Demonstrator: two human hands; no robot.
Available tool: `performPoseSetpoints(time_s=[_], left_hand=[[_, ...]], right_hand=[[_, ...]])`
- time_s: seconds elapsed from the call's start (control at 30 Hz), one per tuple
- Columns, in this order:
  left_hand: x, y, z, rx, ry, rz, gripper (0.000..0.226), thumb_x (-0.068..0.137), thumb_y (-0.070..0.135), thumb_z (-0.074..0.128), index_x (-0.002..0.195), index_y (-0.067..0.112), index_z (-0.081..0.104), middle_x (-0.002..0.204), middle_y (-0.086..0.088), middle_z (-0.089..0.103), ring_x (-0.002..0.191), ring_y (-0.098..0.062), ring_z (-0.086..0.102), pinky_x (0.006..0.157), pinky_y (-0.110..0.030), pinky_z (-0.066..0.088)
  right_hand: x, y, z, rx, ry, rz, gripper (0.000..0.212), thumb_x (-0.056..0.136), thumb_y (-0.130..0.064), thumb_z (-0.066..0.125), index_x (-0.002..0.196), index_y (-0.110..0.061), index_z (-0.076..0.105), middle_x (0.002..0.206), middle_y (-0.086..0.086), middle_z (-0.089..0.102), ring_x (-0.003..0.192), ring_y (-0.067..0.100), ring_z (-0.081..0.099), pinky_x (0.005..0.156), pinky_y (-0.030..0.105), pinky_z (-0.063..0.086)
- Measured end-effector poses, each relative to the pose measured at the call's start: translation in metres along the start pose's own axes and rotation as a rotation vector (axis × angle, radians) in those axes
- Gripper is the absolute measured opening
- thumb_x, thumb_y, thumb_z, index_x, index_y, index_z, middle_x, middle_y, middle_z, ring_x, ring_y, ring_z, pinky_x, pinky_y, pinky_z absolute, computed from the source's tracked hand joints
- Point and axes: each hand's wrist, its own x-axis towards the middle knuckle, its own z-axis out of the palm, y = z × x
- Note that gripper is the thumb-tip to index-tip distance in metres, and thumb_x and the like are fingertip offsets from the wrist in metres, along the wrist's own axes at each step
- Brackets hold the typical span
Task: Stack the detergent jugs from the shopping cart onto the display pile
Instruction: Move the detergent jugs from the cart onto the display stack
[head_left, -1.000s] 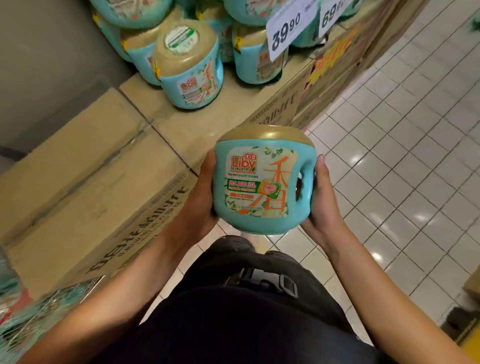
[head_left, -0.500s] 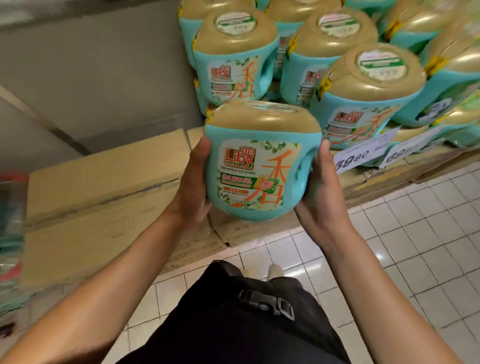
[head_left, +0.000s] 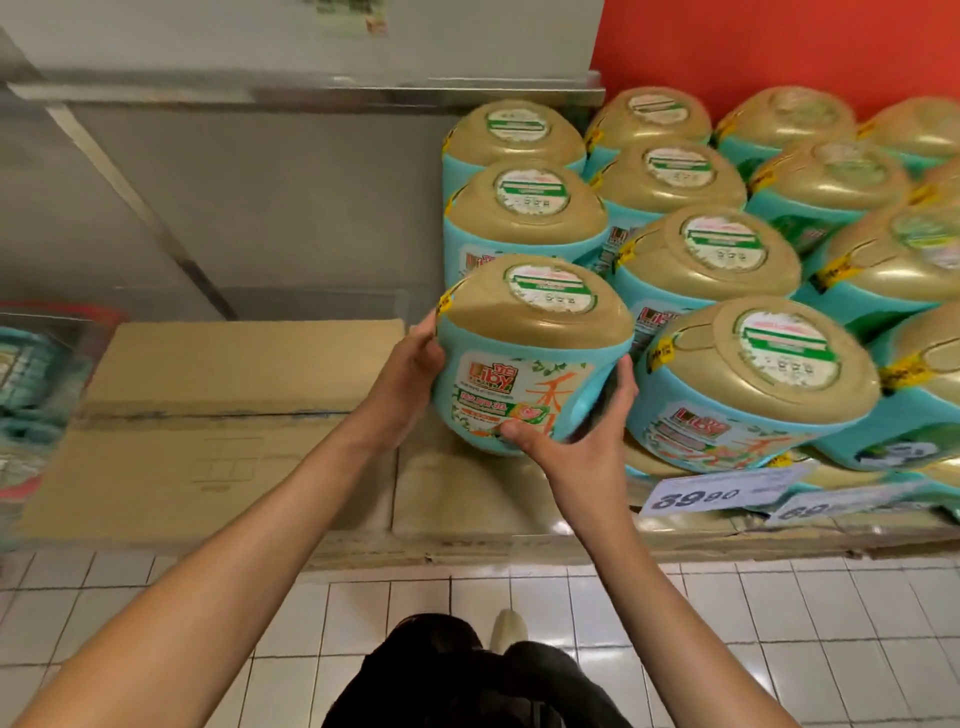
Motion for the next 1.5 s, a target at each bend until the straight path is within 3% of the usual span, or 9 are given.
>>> performPoseSetpoints(time_s=[0.07, 0.27, 0.4, 0.57, 0.8, 1.0, 1.13, 1.23, 1.5], left_hand=[[0.001, -0.008, -0.008, 0.003, 0.077, -0.016, 0.121, 0.07, 0.084, 0.07, 0.149, -0.003, 0.045, 0.144, -0.022, 0.061, 0.13, -0.032, 0.062, 0.102, -0.046, 0.056], [-0.002, -0.014, -0.01, 0.084, 0.179, 0.036, 0.064, 0.087, 0.072, 0.064, 0.145, 0.044, 0.059, 0.147, -0.002, 0.063, 0.139, -0.024, 0.056, 0.11, -0.042, 0.051], [0.003, -0.013, 0.002, 0.079, 0.166, 0.042, 0.072, 0.093, 0.064, 0.064, 0.155, 0.03, 0.051, 0.155, -0.006, 0.056, 0.146, -0.028, 0.05, 0.116, -0.05, 0.045], [0.001, -0.012, 0.011, 0.075, 0.235, 0.029, 0.091, 0.088, 0.068, 0.067, 0.153, 0.008, 0.047, 0.141, 0.001, 0.065, 0.132, -0.018, 0.06, 0.106, -0.039, 0.052], [-0.003, -0.031, 0.011, 0.087, 0.348, 0.012, 0.047, 0.1, 0.039, 0.057, 0.141, 0.016, 0.055, 0.124, 0.017, 0.072, 0.12, -0.007, 0.066, 0.099, -0.045, 0.057], [-0.034, -0.066, 0.015, 0.056, 0.453, -0.086, 0.034, 0.105, -0.004, 0.053, 0.135, 0.012, 0.054, 0.123, 0.004, 0.066, 0.108, 0.005, 0.066, 0.103, -0.035, 0.052], [-0.082, -0.08, -0.001, 0.064, 0.517, -0.182, 0.025, 0.106, 0.004, 0.057, 0.127, 0.016, 0.062, 0.123, -0.002, 0.069, 0.114, -0.013, 0.065, 0.093, -0.032, 0.053], [-0.132, -0.085, -0.022, 0.022, 0.577, -0.238, 0.022, 0.107, 0.008, 0.053, 0.122, 0.018, 0.066, 0.118, 0.001, 0.072, 0.107, -0.011, 0.071, 0.086, -0.024, 0.056], [-0.304, -0.094, -0.095, -0.007, 0.867, -0.4, 0.023, 0.111, 0.011, 0.049, 0.123, 0.011, 0.069, 0.12, -0.007, 0.076, 0.11, -0.024, 0.074, 0.095, -0.042, 0.056]], right_hand=[[0.0, 0.005, 0.004, -0.05, 0.039, -0.019, 0.138, 0.061, -0.041, 0.101, 0.164, -0.048, 0.009, 0.168, -0.018, 0.029, 0.149, 0.002, 0.041, 0.122, 0.045, 0.043], [0.007, 0.023, 0.011, -0.102, 0.129, -0.059, 0.131, 0.077, -0.026, 0.096, 0.168, -0.043, 0.003, 0.173, -0.02, 0.013, 0.16, 0.002, 0.016, 0.132, 0.039, 0.022], [0.01, 0.028, 0.016, -0.153, 0.175, -0.093, 0.112, 0.086, -0.039, 0.086, 0.165, -0.051, 0.008, 0.175, -0.017, 0.009, 0.16, -0.003, 0.009, 0.127, 0.017, 0.016], [0.014, 0.039, 0.016, -0.073, 0.204, -0.103, 0.112, 0.087, -0.039, 0.087, 0.167, -0.046, 0.009, 0.174, -0.021, 0.011, 0.162, 0.011, 0.019, 0.13, 0.053, 0.025], [0.0, 0.055, 0.01, -0.103, 0.161, -0.117, 0.098, 0.096, -0.033, 0.078, 0.169, -0.036, 0.012, 0.176, -0.01, 0.013, 0.163, 0.018, 0.017, 0.128, 0.058, 0.026], [-0.06, 0.076, 0.007, -0.159, -0.043, -0.012, 0.08, 0.099, -0.033, 0.068, 0.165, -0.031, 0.024, 0.17, -0.013, 0.028, 0.159, 0.016, 0.028, 0.127, 0.045, 0.031], [-0.09, 0.085, 0.017, -0.185, -0.283, 0.102, 0.056, 0.1, -0.027, 0.065, 0.151, -0.037, 0.044, 0.152, -0.018, 0.05, 0.142, 0.011, 0.051, 0.115, 0.027, 0.045], [-0.097, 0.089, 0.037, -0.194, -0.413, 0.191, 0.041, 0.101, -0.028, 0.062, 0.139, -0.038, 0.053, 0.126, -0.015, 0.067, 0.118, 0.014, 0.066, 0.097, 0.024, 0.054], [-0.111, 0.089, 0.142, -0.316, -0.683, 0.279, 0.037, 0.093, -0.05, 0.056, 0.126, -0.036, 0.061, 0.11, -0.015, 0.069, 0.108, 0.008, 0.066, 0.09, 0.025, 0.053]])
